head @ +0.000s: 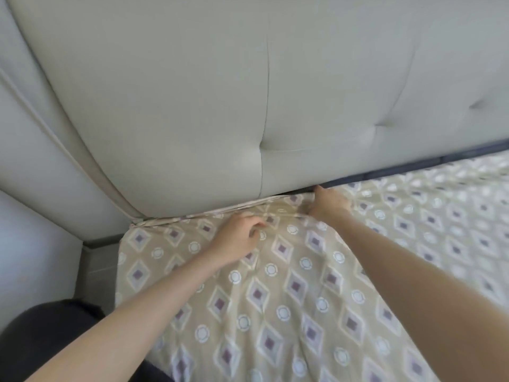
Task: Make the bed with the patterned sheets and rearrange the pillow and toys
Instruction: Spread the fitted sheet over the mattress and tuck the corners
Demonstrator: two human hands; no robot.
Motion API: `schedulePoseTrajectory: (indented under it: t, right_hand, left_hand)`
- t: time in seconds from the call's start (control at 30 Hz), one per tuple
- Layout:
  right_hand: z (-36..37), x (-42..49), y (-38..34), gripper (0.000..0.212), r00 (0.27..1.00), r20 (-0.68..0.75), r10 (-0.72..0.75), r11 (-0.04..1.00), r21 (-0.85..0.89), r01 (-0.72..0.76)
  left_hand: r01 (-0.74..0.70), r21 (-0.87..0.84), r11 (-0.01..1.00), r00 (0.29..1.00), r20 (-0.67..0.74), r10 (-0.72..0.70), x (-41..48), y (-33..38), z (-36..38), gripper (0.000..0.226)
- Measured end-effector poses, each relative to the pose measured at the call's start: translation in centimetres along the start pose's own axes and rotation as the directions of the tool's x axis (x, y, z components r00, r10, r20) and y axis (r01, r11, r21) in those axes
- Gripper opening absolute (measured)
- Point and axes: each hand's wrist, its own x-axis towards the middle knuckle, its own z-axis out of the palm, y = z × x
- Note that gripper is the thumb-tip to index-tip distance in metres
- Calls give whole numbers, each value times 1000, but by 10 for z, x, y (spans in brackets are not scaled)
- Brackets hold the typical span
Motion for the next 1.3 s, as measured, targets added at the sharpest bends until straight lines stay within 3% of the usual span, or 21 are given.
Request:
schedulePoseTrajectory:
  t: [0.1,0.2,0.27,0.37,0.47,0.6,0.73,0.8,0.93,1.07,1.2,1.3]
  right_hand:
    - [-6,5,6,29,999,-45,-15,1000,-12,14]
    - [8,2,14,14,969,-248,9,972,229,50]
    - [21,-2,12,7,930,-359,74,895,435,97]
    - [34,-5,4,14,861,-486,151,802,569,181]
    - [43,-7,3,14,844,-506,177,750,625,217]
    - [50,-6,3,8,823,-547,153,715,636,290]
    - [59,15,1,11,839,-471,272,586,773,244]
    - [65,20,0,12,862,-460,213,655,722,223]
    - [74,18,-4,19,857,-515,2,850,452,270]
    - [75,15,-5,29,863,-496,-96,902,322,286]
    - [74,13,-5,48,920,-360,-154,946,215,242]
    - [71,16,-4,51,928,-325,-183,956,161,245]
  left_hand:
    - [-43,40,998,997,59,41,8,9,5,34]
    - [-122,134,983,985,140,103,14,18,11,38]
    - [-169,191,967,971,198,131,19,21,17,43]
    - [-176,276,945,956,277,97,26,17,27,51]
    - [-109,355,928,959,284,3,34,7,33,55]
    - [42,357,933,983,155,-104,47,-2,41,57]
    - [113,359,926,982,99,-159,67,-14,46,60]
    - [118,346,931,985,81,-155,72,-21,49,59]
    - [64,355,933,998,-28,-57,67,-30,55,59]
    - [42,353,935,999,-47,-27,72,-32,54,61]
    - [114,286,952,992,10,-122,78,-23,49,59]
    - [163,272,948,985,11,-172,81,-18,48,55]
